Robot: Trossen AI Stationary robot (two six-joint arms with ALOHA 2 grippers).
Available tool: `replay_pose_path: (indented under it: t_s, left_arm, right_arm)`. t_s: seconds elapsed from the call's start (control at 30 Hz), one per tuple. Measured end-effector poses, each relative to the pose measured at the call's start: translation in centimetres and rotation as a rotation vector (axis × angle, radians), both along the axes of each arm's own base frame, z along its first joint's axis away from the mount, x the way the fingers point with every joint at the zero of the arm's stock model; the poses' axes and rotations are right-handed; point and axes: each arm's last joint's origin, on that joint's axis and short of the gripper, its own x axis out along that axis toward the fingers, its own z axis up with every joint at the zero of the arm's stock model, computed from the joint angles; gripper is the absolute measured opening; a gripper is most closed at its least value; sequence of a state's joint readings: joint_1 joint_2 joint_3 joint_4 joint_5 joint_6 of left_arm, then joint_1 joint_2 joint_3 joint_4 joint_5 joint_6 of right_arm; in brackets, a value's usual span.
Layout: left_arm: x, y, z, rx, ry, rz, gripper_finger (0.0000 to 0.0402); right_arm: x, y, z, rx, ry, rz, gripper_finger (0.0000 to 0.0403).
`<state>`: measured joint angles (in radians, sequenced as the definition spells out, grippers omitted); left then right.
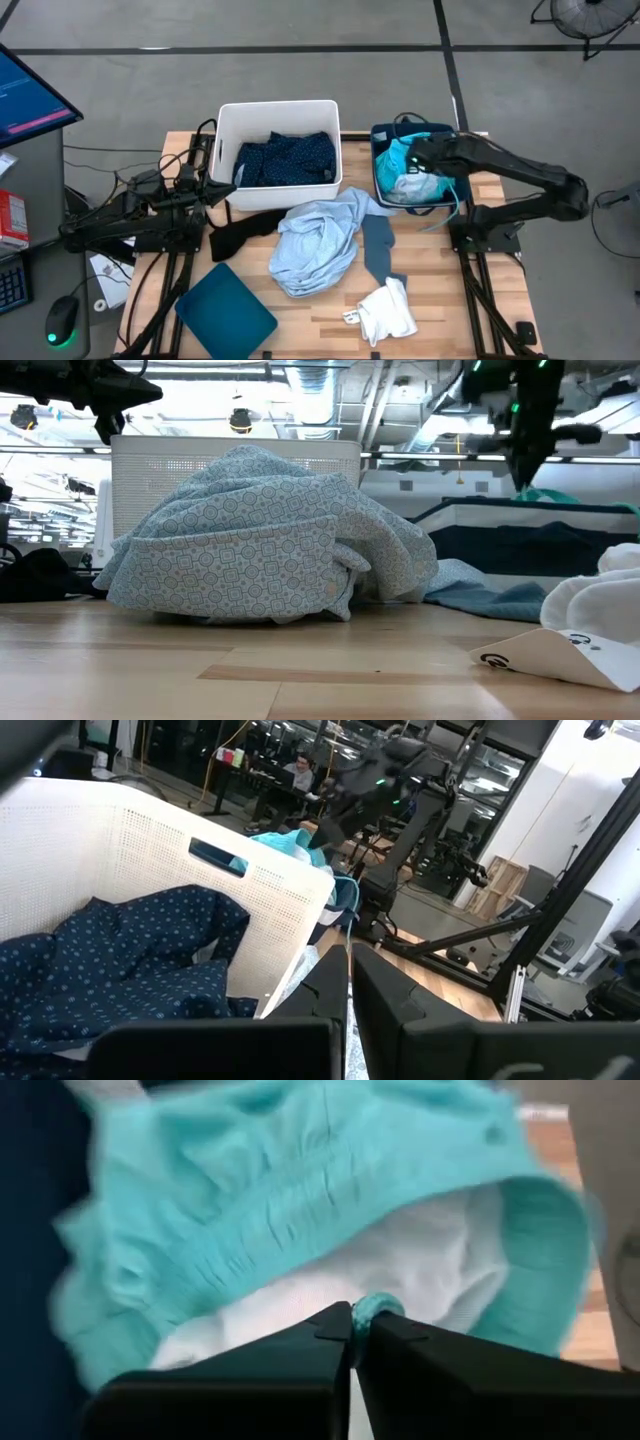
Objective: Pick & Place Cloths
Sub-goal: Put the light blue shorts into the dark blue laundry organizer
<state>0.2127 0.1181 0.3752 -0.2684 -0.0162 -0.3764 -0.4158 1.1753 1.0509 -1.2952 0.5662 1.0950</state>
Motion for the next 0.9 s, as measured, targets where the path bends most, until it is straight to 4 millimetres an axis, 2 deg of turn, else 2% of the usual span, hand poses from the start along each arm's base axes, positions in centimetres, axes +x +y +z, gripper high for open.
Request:
replay_pose_path:
  t_s: [0.1, 0.27, 0.37, 0.43, 0.53, 0.63, 0.8, 0.9]
  left_arm:
    - [0.0, 0.0, 0.0, -0.003, -0.001, 0.000, 0.0001]
    - [0.0, 0.0, 0.0, -0.005, -0.001, -0.001, 0.0001]
    - [0.0, 0.0, 0.0, -0.005, -0.001, -0.001, 0.0001]
    - [0.0, 0.0, 0.0, -0.005, -0.001, -0.001, 0.0001]
    - [0.0, 0.0, 0.0, 0.002, 0.001, -0.001, 0.0001]
    - [0.0, 0.0, 0.0, 0.003, 0.001, -0.002, 0.0001]
    - [0.0, 0.0, 0.0, 0.005, 0.001, -0.002, 0.0001]
    - [0.0, 0.0, 0.0, 0.005, 0.002, -0.004, 0.0001]
  right_arm:
    - [1.0, -1.1, -2.1, 0.094, 0.049, -0.002, 0.0029]
    - [2.3, -1.8, -5.4, 0.234, 0.162, -0.015, 0.0101]
    - [2.9, -2.1, -6.6, 0.330, 0.213, 0.040, 0.0156]
    - [3.4, -2.1, -6.7, 0.373, 0.225, 0.109, 0.0195]
    - [3.9, -1.8, -5.3, 0.372, 0.207, 0.192, 0.0247]
    - [4.0, -1.4, -2.8, 0.338, 0.166, 0.234, 0.0280]
    - [2.7, -0.1, 1.2, 0.311, 0.124, 0.247, 0.0298]
    - [1.5, 1.0, 2.1, 0.336, 0.156, 0.224, 0.0299]
